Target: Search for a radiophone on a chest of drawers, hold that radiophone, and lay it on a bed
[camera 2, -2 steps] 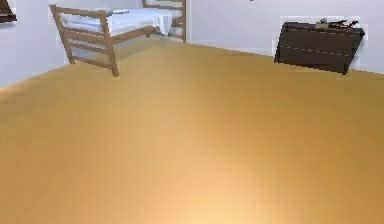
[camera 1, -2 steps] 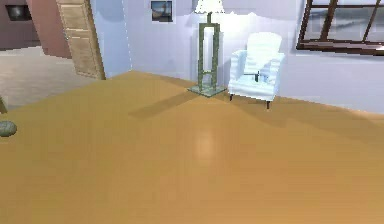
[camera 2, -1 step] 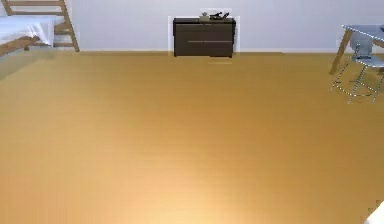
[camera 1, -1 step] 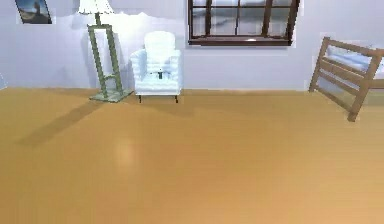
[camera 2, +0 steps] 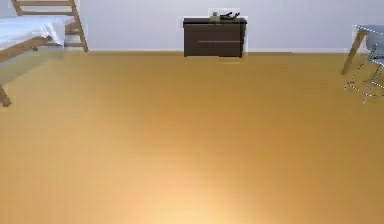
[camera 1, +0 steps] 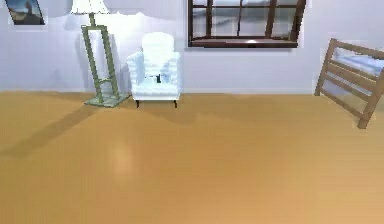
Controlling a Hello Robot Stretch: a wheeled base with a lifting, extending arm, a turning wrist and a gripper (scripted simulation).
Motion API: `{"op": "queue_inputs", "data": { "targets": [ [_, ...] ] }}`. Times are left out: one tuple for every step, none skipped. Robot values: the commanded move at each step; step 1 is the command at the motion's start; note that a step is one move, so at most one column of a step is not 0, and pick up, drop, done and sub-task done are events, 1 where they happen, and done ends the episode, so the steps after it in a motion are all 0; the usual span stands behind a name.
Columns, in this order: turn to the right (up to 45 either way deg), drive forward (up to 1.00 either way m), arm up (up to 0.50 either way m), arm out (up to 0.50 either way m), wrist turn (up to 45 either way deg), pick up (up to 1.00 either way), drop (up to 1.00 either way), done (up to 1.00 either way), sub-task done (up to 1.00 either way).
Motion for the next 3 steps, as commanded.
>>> {"op": "queue_inputs", "data": {
  "targets": [
    [-45.0,0.0,0.0,0.0,0.0,0.0,0.0,0.0,0.0],
    [-15.0,0.0,0.0,0.0,0.0,0.0,0.0,0.0,0.0],
    [0.0,1.0,0.0,0.0,0.0,0.0,0.0,0.0,0.0]
  ]
}}
